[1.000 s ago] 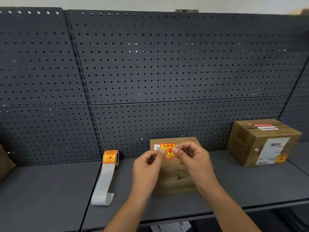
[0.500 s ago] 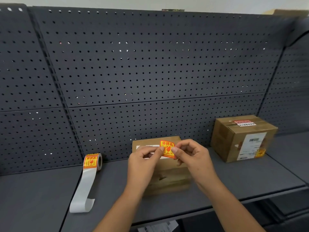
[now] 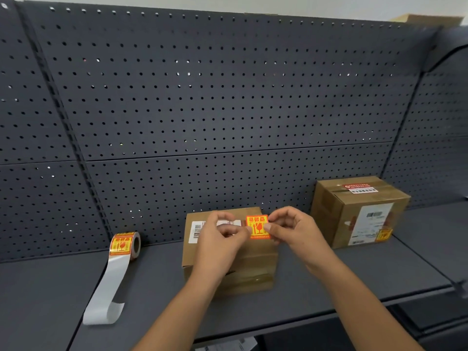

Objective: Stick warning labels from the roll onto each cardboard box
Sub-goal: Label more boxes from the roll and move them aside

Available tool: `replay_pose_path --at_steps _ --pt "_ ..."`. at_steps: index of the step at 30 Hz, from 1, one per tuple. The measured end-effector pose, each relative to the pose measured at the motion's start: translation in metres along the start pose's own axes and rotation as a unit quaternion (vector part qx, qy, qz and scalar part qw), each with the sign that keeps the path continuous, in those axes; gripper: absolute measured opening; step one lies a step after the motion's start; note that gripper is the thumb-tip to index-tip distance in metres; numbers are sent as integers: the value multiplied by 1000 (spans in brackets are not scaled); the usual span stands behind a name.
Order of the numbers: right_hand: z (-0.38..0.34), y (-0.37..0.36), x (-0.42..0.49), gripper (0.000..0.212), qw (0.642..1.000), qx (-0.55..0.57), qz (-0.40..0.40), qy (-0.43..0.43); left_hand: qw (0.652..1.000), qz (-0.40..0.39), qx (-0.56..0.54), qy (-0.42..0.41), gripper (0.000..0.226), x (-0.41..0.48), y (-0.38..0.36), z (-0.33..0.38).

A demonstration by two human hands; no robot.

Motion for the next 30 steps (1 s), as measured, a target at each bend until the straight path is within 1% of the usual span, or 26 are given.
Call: replay_pose_path --at_steps 2,5,8,14,30 --pt "6 2 3 21 999 -32 8 -13 999 -8 40 8 31 3 -4 -7" --pt "15 3 4 20 996 -91 5 -10 996 -21 89 1 29 5 -7 -14" --pt "22 4 4 17 992 -124 -2 0 992 -33 119 -3 28 5 -8 -18" --pt "30 7 3 13 991 -137 -9 6 983 -35 181 -11 25 6 -11 -21" --pt "35 4 1 15 984 -177 3 11 970 -41 238 -16 23 8 -13 -25"
Point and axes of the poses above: each hand's wrist, its own x-axis towards the middle knuckle, its own y-axis out of the back of the hand, z = x × y, the point moved 1 cm from there along x, towards the middle knuckle, and after that the axes turned 7 degrees about x, right-handed, at the moved point
